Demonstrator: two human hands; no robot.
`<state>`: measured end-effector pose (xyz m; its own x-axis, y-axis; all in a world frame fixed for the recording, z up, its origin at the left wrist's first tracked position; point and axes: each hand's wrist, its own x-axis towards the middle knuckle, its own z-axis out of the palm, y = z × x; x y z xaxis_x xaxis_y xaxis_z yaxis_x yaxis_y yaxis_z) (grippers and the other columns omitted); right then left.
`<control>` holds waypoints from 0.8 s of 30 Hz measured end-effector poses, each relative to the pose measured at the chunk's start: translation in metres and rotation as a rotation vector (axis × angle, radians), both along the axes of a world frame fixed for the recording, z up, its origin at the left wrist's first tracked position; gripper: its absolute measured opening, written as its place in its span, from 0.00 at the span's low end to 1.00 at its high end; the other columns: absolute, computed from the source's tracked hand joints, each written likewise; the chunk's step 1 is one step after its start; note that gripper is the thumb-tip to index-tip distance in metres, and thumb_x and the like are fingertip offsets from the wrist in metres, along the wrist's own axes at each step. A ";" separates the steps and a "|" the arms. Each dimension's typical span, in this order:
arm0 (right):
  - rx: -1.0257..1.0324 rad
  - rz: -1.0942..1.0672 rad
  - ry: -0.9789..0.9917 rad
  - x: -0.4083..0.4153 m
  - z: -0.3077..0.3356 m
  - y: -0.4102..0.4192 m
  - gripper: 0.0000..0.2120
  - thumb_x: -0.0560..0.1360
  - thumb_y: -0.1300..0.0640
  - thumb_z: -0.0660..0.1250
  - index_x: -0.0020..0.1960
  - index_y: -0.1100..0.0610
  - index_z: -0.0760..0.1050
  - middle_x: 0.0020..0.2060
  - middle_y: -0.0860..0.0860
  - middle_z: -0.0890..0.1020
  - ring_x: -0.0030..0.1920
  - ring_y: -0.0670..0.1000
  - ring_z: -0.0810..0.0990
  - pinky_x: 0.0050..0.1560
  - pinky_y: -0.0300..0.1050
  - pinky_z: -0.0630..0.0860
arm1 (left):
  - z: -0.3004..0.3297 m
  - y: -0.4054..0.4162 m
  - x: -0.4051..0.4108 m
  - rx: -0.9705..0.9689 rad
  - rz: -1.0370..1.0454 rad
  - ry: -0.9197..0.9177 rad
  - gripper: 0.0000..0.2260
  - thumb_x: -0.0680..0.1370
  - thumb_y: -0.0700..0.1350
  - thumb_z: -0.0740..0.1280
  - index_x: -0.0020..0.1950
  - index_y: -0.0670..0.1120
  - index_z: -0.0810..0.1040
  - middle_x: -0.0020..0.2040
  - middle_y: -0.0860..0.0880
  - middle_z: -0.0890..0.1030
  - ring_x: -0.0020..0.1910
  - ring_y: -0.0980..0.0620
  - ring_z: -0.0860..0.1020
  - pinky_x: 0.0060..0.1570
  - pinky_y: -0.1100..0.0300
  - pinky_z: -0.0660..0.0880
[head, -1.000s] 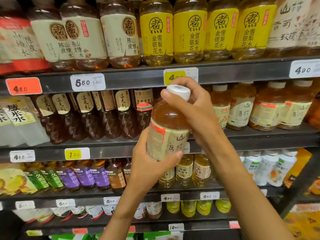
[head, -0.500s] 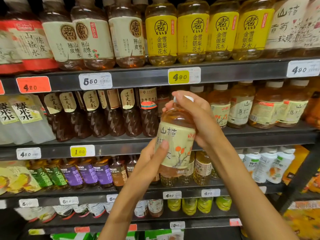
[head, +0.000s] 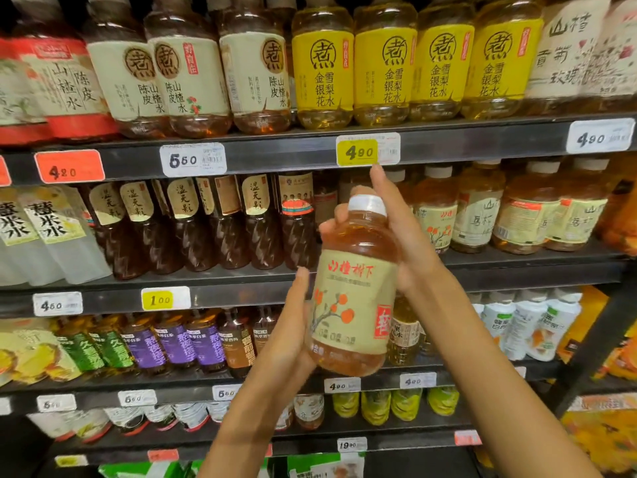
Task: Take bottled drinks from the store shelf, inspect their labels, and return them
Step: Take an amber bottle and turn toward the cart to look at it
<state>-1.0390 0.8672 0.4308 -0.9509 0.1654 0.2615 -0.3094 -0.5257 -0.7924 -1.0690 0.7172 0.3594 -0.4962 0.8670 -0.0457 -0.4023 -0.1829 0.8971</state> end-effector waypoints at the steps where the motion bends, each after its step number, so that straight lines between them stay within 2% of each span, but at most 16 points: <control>1: 0.080 -0.091 -0.022 0.001 0.001 0.002 0.15 0.74 0.41 0.66 0.42 0.54 0.76 0.33 0.55 0.82 0.40 0.56 0.84 0.44 0.48 0.79 | 0.001 -0.003 -0.002 -0.003 0.044 0.038 0.32 0.73 0.69 0.50 0.60 0.49 0.80 0.57 0.44 0.83 0.57 0.47 0.81 0.52 0.51 0.78; 3: 0.177 -0.239 -0.087 -0.001 0.001 0.002 0.18 0.73 0.40 0.68 0.48 0.56 0.75 0.35 0.55 0.84 0.41 0.56 0.85 0.41 0.48 0.80 | 0.003 -0.005 0.001 -0.017 0.080 0.169 0.30 0.72 0.70 0.51 0.61 0.55 0.79 0.60 0.49 0.82 0.60 0.50 0.79 0.58 0.49 0.75; 5: 0.186 -0.286 -0.170 -0.002 0.000 0.001 0.21 0.73 0.39 0.68 0.51 0.56 0.74 0.37 0.56 0.85 0.42 0.56 0.85 0.44 0.51 0.82 | 0.005 -0.001 0.008 -0.052 0.139 0.222 0.27 0.69 0.70 0.57 0.60 0.57 0.79 0.58 0.52 0.82 0.58 0.53 0.80 0.58 0.51 0.75; 7: 0.212 -0.269 -0.203 -0.003 0.002 0.001 0.20 0.73 0.38 0.67 0.51 0.55 0.74 0.39 0.56 0.85 0.43 0.56 0.85 0.49 0.53 0.81 | 0.003 0.002 0.012 -0.017 0.185 0.156 0.28 0.68 0.67 0.61 0.61 0.53 0.77 0.56 0.49 0.83 0.56 0.51 0.81 0.55 0.52 0.78; 9: 0.231 -0.218 -0.189 -0.002 0.003 0.002 0.18 0.73 0.42 0.68 0.52 0.56 0.76 0.42 0.57 0.86 0.47 0.56 0.85 0.51 0.52 0.81 | 0.004 0.002 0.014 0.064 0.140 0.008 0.29 0.73 0.66 0.59 0.63 0.46 0.78 0.54 0.42 0.83 0.51 0.44 0.82 0.47 0.50 0.81; 11: 0.163 -0.092 -0.160 0.000 0.003 0.001 0.21 0.71 0.45 0.69 0.56 0.59 0.75 0.46 0.59 0.85 0.51 0.58 0.84 0.51 0.50 0.81 | 0.006 -0.001 0.017 0.107 0.017 -0.091 0.32 0.76 0.66 0.55 0.62 0.42 0.78 0.50 0.37 0.81 0.43 0.41 0.82 0.39 0.50 0.80; 13: 0.033 0.048 -0.120 0.002 0.001 -0.002 0.23 0.70 0.46 0.68 0.57 0.61 0.74 0.46 0.60 0.85 0.50 0.58 0.84 0.51 0.51 0.81 | 0.003 -0.002 0.017 0.126 -0.074 -0.135 0.33 0.77 0.67 0.53 0.63 0.41 0.77 0.49 0.36 0.80 0.41 0.41 0.82 0.39 0.52 0.79; 15: -0.065 0.094 -0.084 0.002 0.001 -0.005 0.18 0.70 0.47 0.67 0.52 0.60 0.75 0.40 0.57 0.85 0.45 0.57 0.85 0.49 0.51 0.81 | 0.001 -0.002 0.014 0.131 -0.134 -0.141 0.34 0.77 0.67 0.54 0.65 0.40 0.75 0.50 0.35 0.80 0.43 0.40 0.82 0.41 0.52 0.79; 17: -0.100 0.053 -0.091 0.002 0.002 -0.005 0.13 0.69 0.49 0.69 0.46 0.57 0.75 0.33 0.54 0.83 0.40 0.54 0.85 0.46 0.50 0.82 | 0.001 -0.005 0.011 0.120 -0.157 -0.109 0.34 0.77 0.68 0.54 0.66 0.40 0.74 0.52 0.34 0.80 0.46 0.39 0.82 0.46 0.48 0.79; 20: -0.049 -0.050 -0.116 0.003 0.003 -0.004 0.11 0.68 0.50 0.71 0.43 0.56 0.75 0.31 0.53 0.82 0.38 0.54 0.85 0.39 0.48 0.81 | -0.001 -0.011 0.001 0.070 -0.083 -0.055 0.33 0.77 0.69 0.51 0.65 0.45 0.77 0.61 0.37 0.79 0.59 0.40 0.79 0.63 0.40 0.71; 21: -0.006 -0.103 -0.127 0.002 0.002 -0.003 0.11 0.69 0.51 0.71 0.43 0.57 0.75 0.32 0.53 0.83 0.38 0.54 0.85 0.38 0.47 0.81 | -0.001 -0.012 -0.001 0.055 -0.059 -0.042 0.33 0.76 0.69 0.51 0.65 0.46 0.77 0.62 0.38 0.78 0.61 0.40 0.77 0.63 0.41 0.71; 24: 0.030 -0.209 -0.178 0.001 -0.004 -0.003 0.11 0.72 0.51 0.71 0.46 0.58 0.75 0.33 0.54 0.84 0.40 0.55 0.85 0.37 0.46 0.81 | -0.004 -0.011 0.001 0.055 -0.017 -0.061 0.31 0.77 0.67 0.53 0.65 0.47 0.77 0.63 0.38 0.78 0.61 0.40 0.78 0.53 0.48 0.77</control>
